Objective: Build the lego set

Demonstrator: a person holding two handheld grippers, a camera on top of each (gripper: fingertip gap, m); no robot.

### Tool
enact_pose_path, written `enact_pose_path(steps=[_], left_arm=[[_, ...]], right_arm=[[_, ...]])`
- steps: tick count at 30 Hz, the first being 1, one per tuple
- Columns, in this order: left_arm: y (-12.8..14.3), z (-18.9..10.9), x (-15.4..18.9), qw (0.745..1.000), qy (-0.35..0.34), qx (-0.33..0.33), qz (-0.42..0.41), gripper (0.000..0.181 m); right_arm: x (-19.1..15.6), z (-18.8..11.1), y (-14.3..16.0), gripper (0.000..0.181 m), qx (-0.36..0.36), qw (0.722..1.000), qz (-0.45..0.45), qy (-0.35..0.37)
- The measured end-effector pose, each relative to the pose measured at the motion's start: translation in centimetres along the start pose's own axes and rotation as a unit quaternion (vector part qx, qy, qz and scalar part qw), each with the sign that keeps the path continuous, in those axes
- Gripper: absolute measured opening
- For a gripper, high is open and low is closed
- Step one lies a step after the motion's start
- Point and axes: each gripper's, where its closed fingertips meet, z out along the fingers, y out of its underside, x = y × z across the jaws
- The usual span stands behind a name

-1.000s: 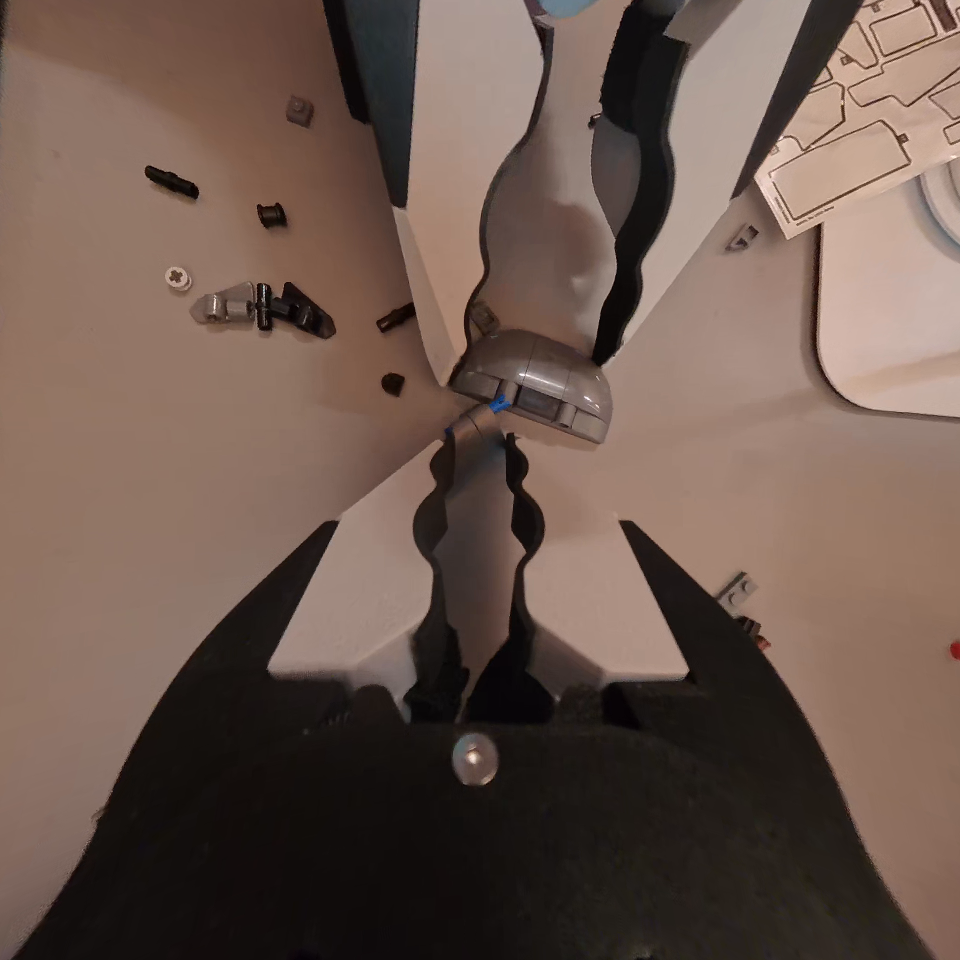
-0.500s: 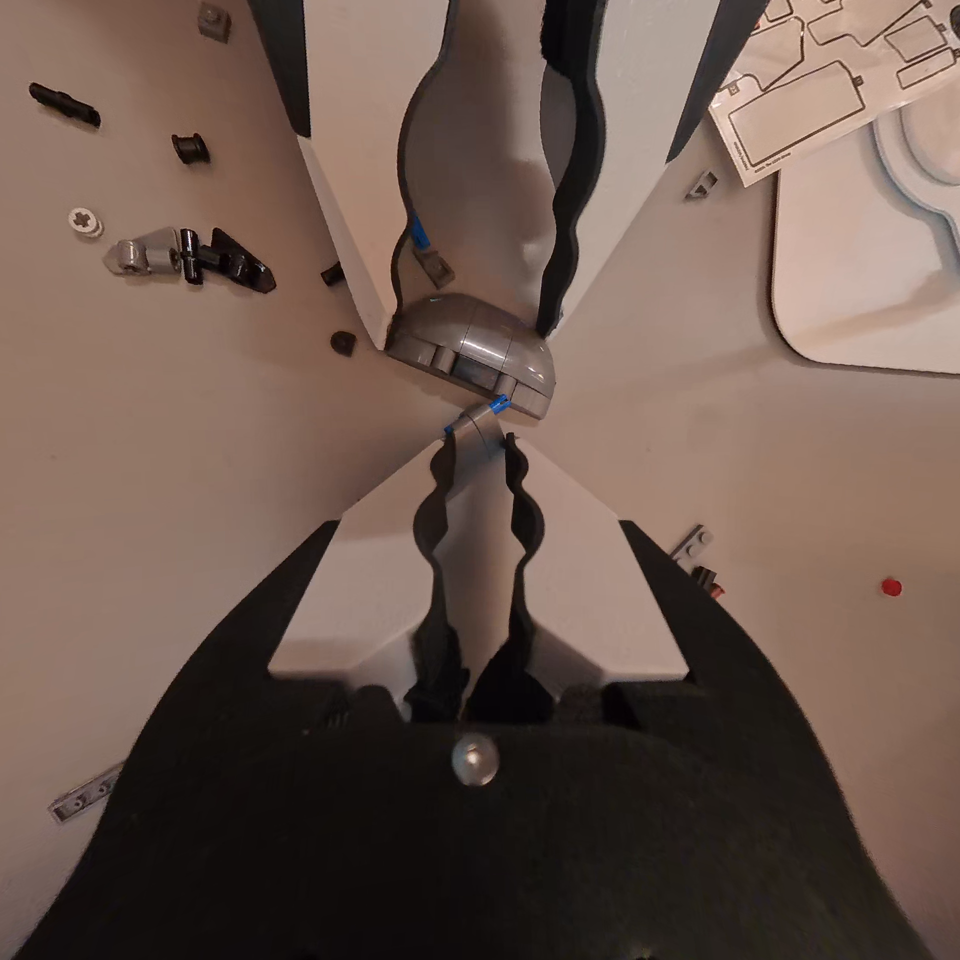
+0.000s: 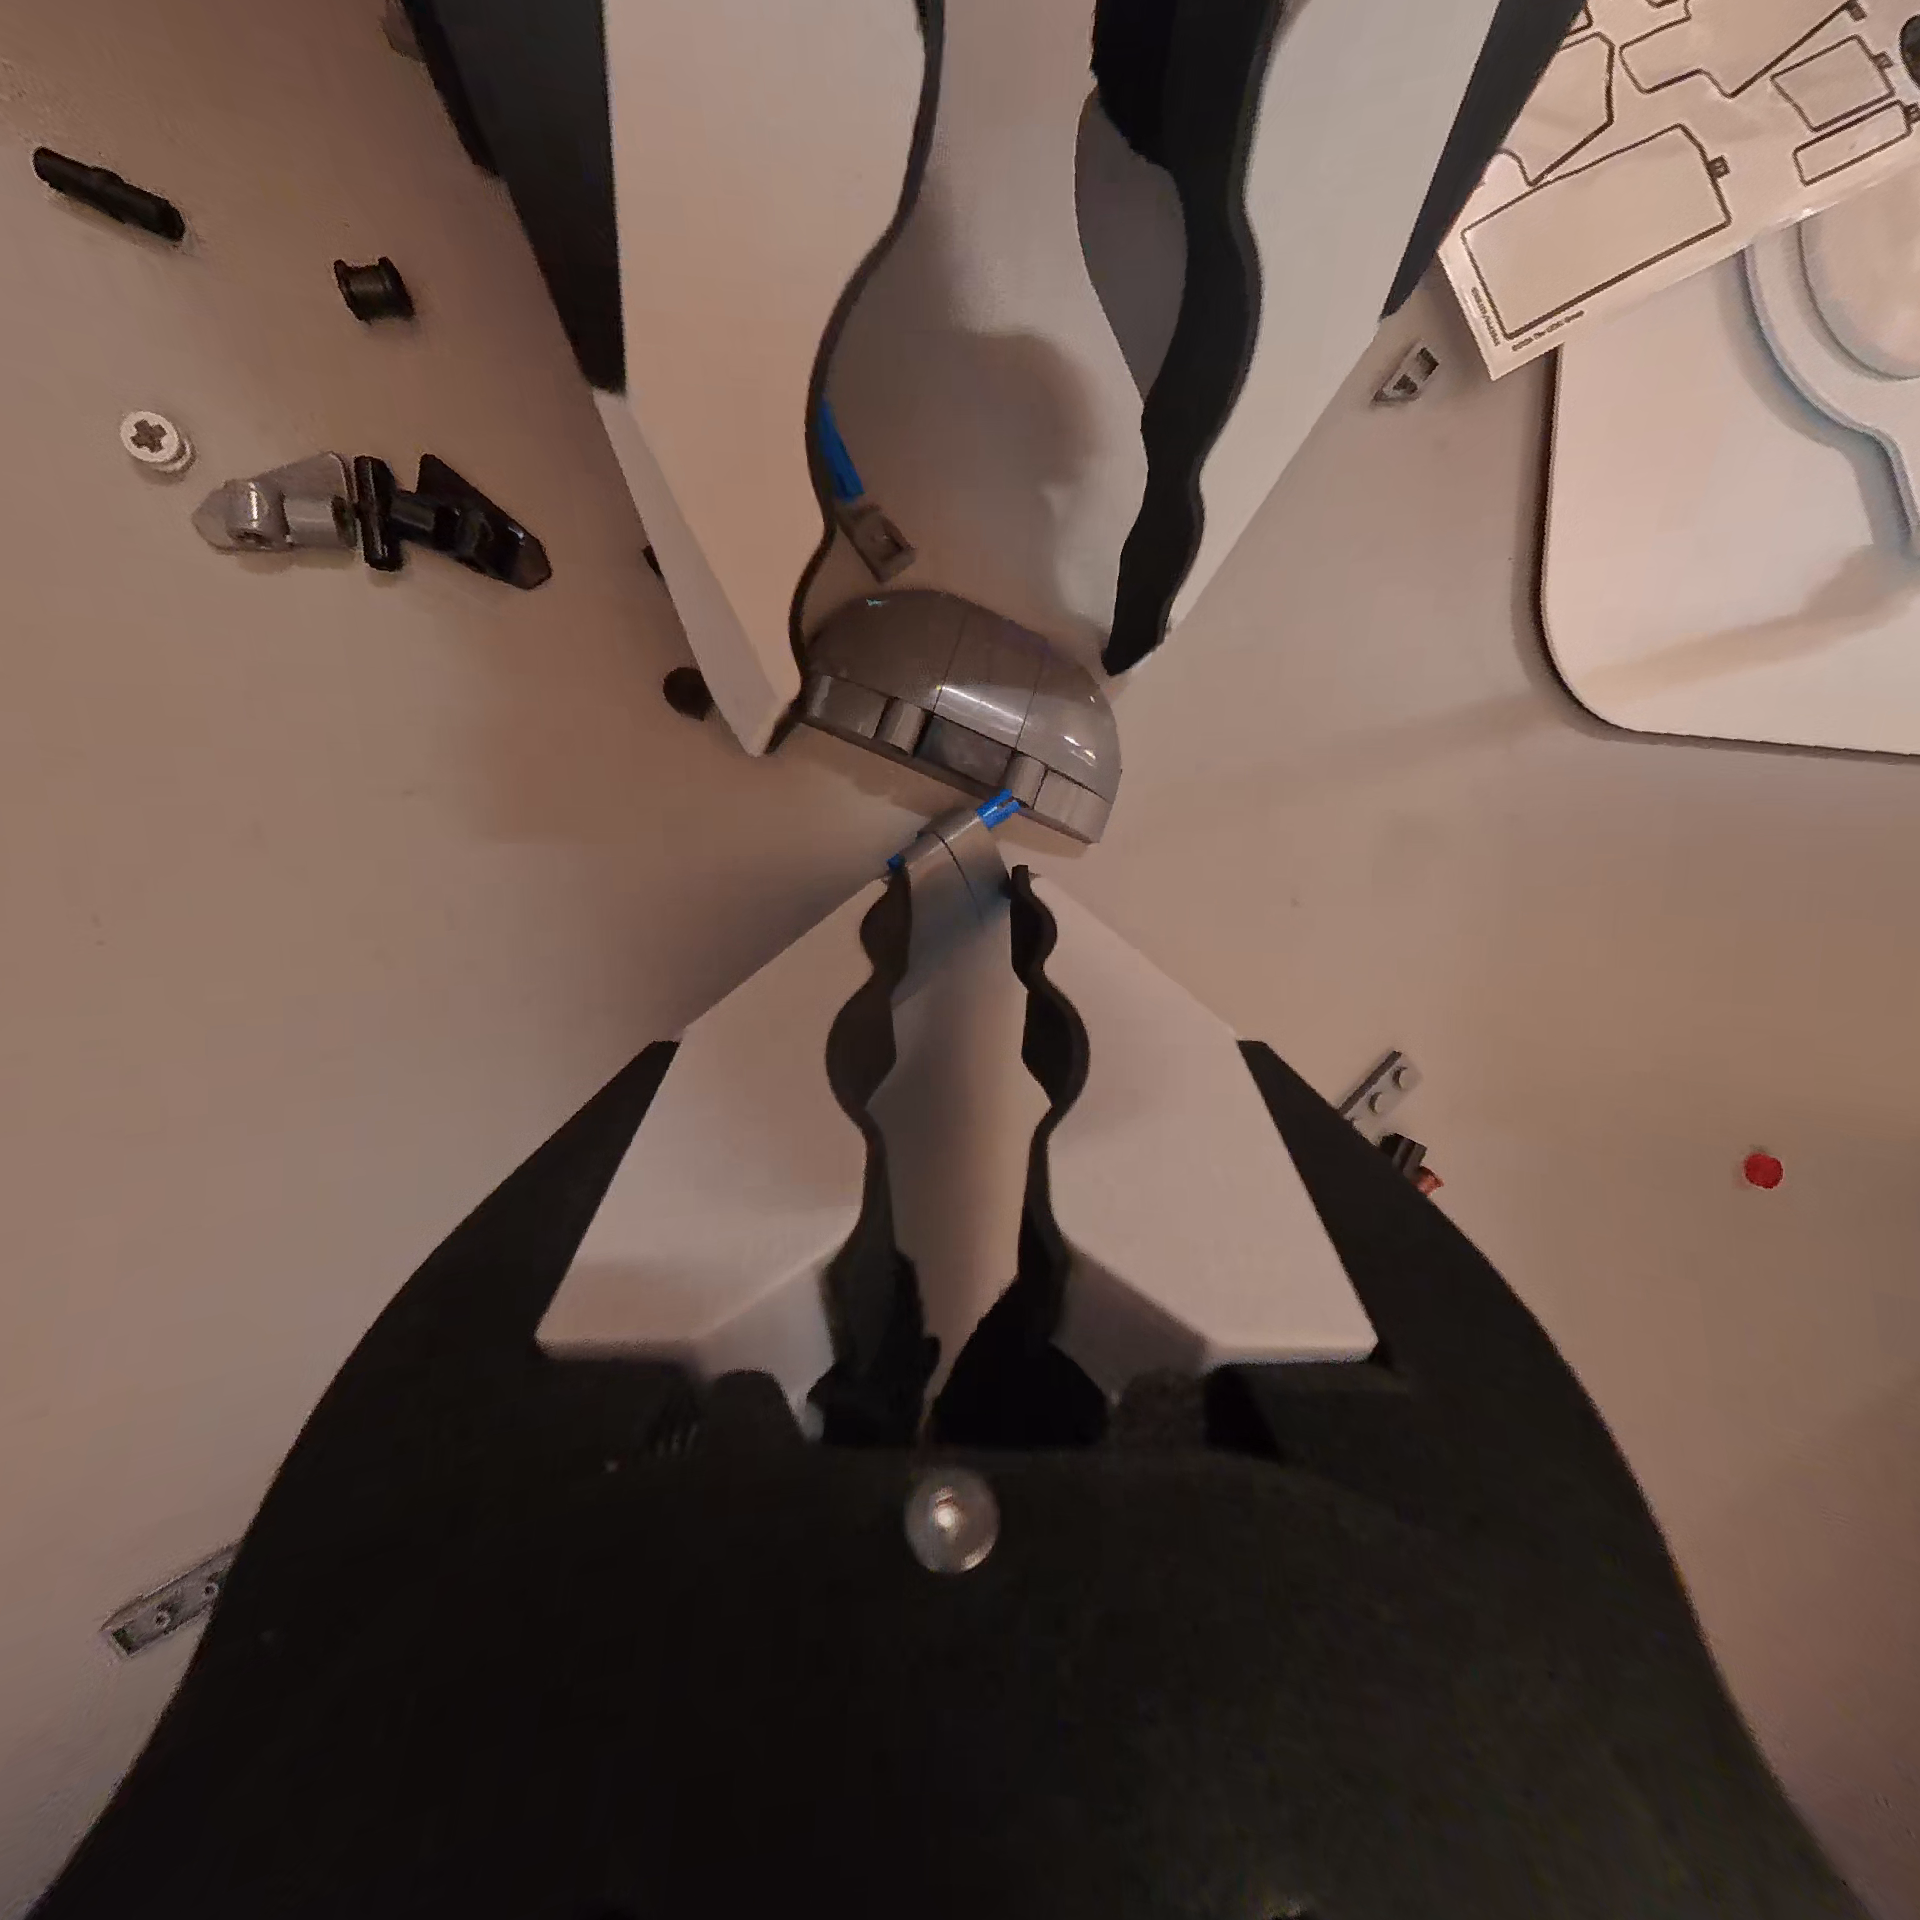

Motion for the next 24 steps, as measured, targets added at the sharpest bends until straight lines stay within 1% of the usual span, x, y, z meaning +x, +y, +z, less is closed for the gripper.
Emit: enact_pose_path(steps=[2,6,11,15,19,24], left_arm=[[-0.16,0.12,-0.19,1.0,-0.01,-0.003,-0.005,0.059],[0.0,0.22,-0.62,0.999,-0.035,-0.007,0.022,0.05],[0.05,0.16,-0.62,0.999,-0.021,0.008,0.043,0.049],[0.03,0.06,-0.79,0.999,-0.006,0.028,0.043,0.045],[-0.35,0.04,-0.36,0.998,0.03,0.057,0.025,0.045],[-0.36,0.03,-0.37,0.997,0.032,0.061,0.024,0.045]], right_arm=[[-0.09,0.03,-0.09,0.018,0.001,1.0,-0.001,-0.001],[-0.13,0.02,-0.1,0.018,0.001,1.0,-0.002,-0.002],[-0.05,-0.11,0.18,0.018,-0.008,1.0,-0.007,0.001],[0.06,-0.11,0.3,0.018,-0.016,1.0,-0.013,0.008],[0.04,-0.07,0.23,0.018,-0.025,0.999,-0.022,0.018],[-0.08,-0.01,0.1,0.017,-0.028,0.999,-0.027,0.021]])
